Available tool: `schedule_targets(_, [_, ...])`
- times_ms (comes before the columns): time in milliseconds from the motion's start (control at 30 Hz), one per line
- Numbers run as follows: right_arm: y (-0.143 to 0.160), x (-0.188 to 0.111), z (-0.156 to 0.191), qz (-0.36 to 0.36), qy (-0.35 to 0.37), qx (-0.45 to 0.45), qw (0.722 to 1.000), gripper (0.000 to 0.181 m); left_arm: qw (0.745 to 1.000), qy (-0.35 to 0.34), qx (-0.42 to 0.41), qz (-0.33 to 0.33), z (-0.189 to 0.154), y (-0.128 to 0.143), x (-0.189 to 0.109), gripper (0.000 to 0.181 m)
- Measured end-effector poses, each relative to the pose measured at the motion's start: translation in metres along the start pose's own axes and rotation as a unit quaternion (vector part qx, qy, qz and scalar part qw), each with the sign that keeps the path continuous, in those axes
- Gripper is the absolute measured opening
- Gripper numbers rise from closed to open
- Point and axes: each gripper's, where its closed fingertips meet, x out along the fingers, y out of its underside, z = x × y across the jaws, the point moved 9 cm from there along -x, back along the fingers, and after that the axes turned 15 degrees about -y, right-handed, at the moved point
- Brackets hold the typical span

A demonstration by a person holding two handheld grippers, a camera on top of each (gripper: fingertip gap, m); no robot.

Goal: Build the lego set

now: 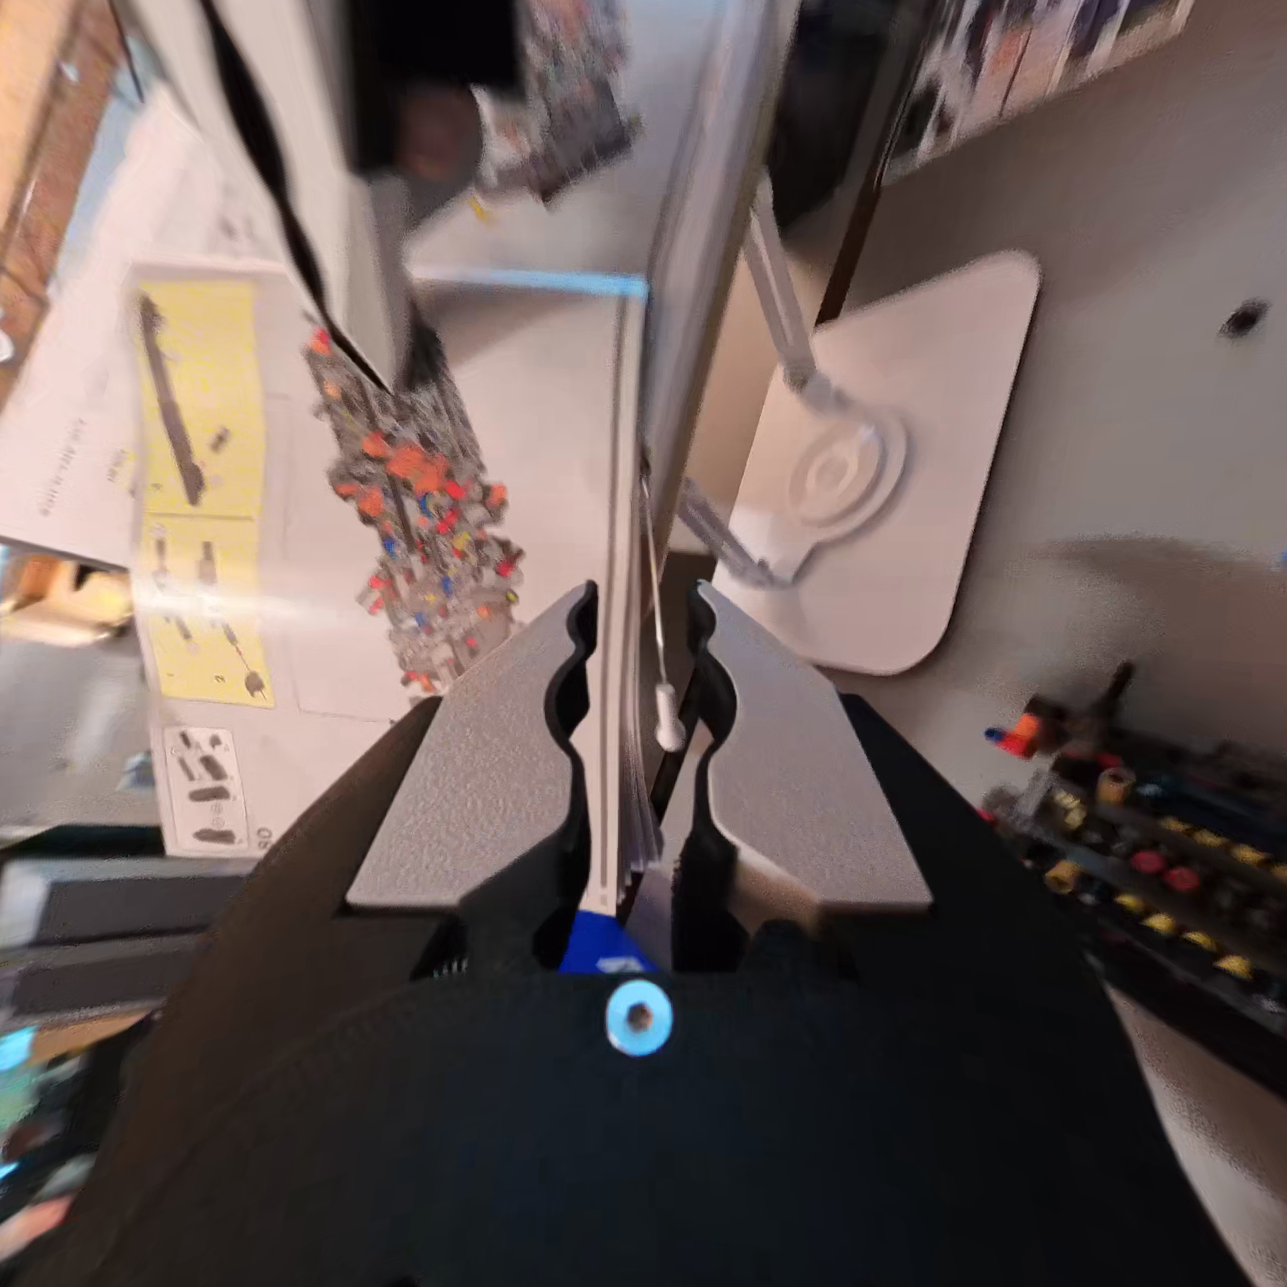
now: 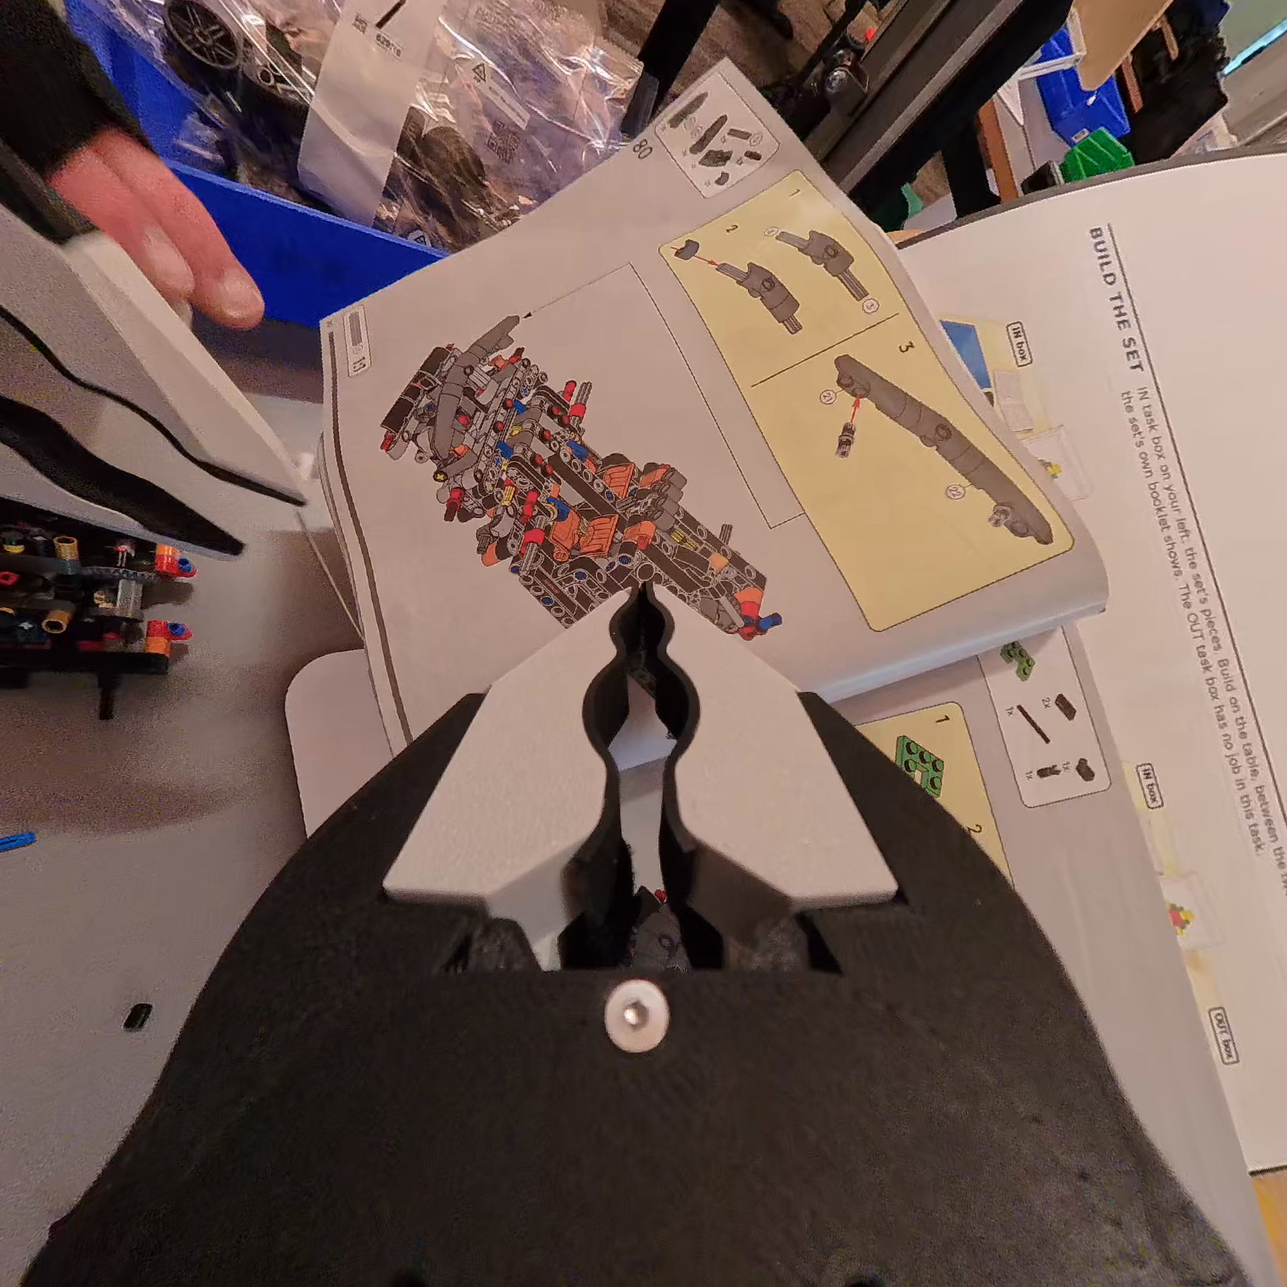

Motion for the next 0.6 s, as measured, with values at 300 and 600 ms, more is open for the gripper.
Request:
schedule_targets(300, [-0.003,-0.020,-0.001,-0.071,-0.015,0.041,0.997,0.039,0.995,-0.006,-0.088,0.036,0.036,-0.011,0.047,0.015])
schedule_targets(600, [0.103,-0.115,-0.068,0.001,0.145,0.115,0.983,0.087,0.994,-0.018,-0.100,0.038,0.038,-0.003,0.048,0.007])
